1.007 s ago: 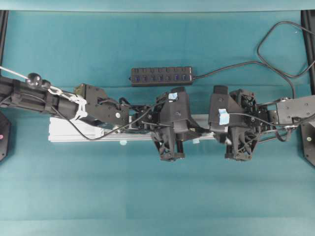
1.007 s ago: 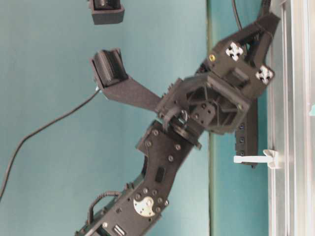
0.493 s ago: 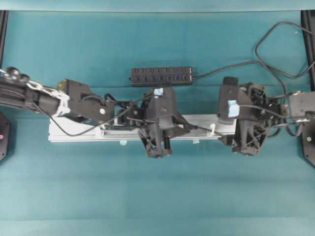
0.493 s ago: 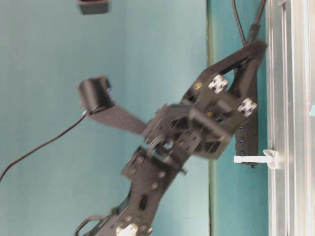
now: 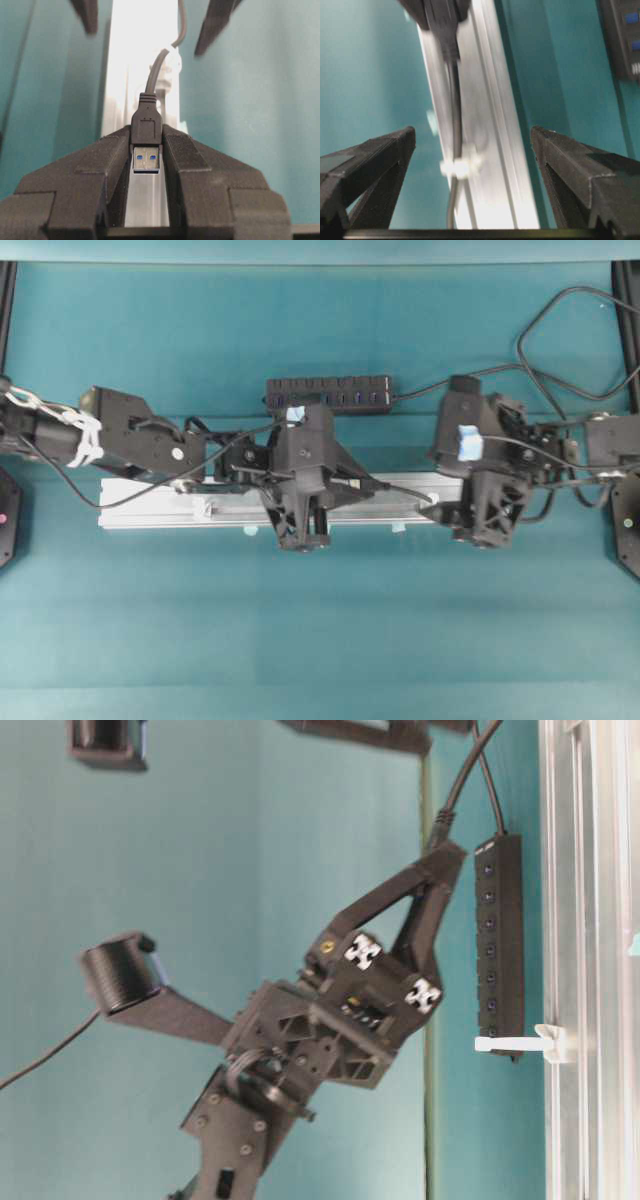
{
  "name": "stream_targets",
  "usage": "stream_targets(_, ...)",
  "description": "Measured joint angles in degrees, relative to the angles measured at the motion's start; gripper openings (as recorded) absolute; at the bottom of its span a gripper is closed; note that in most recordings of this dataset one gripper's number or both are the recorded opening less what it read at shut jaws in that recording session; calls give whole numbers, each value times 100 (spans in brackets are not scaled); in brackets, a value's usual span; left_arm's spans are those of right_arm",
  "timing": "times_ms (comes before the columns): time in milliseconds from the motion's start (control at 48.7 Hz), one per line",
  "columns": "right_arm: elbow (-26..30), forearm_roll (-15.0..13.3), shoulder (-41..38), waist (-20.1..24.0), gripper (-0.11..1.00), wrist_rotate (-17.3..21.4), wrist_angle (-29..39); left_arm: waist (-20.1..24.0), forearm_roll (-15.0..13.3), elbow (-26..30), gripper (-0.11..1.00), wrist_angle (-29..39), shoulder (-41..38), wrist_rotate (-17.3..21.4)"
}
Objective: Pass the USB cable through three rings with both arms.
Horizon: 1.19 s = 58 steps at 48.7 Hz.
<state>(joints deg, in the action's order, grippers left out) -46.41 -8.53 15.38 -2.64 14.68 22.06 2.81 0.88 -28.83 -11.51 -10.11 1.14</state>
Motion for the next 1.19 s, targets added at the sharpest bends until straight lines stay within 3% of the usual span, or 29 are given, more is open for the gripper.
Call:
stream_targets(288, 378, 0, -457, 0, 70, -9, -70, 0, 9, -9, 22, 0, 18, 9)
stream_targets(801, 413, -9, -729, 0, 65, -9, -404, 9, 9, -9, 22, 0, 18, 18)
stream_targets(904, 413, -18, -773, 0, 53, -9, -404, 0, 0, -9, 22, 0, 18, 26)
stream_targets(1192, 413, -35, -791, 0, 0, -9, -413, 9, 0, -35, 22, 9, 18, 132)
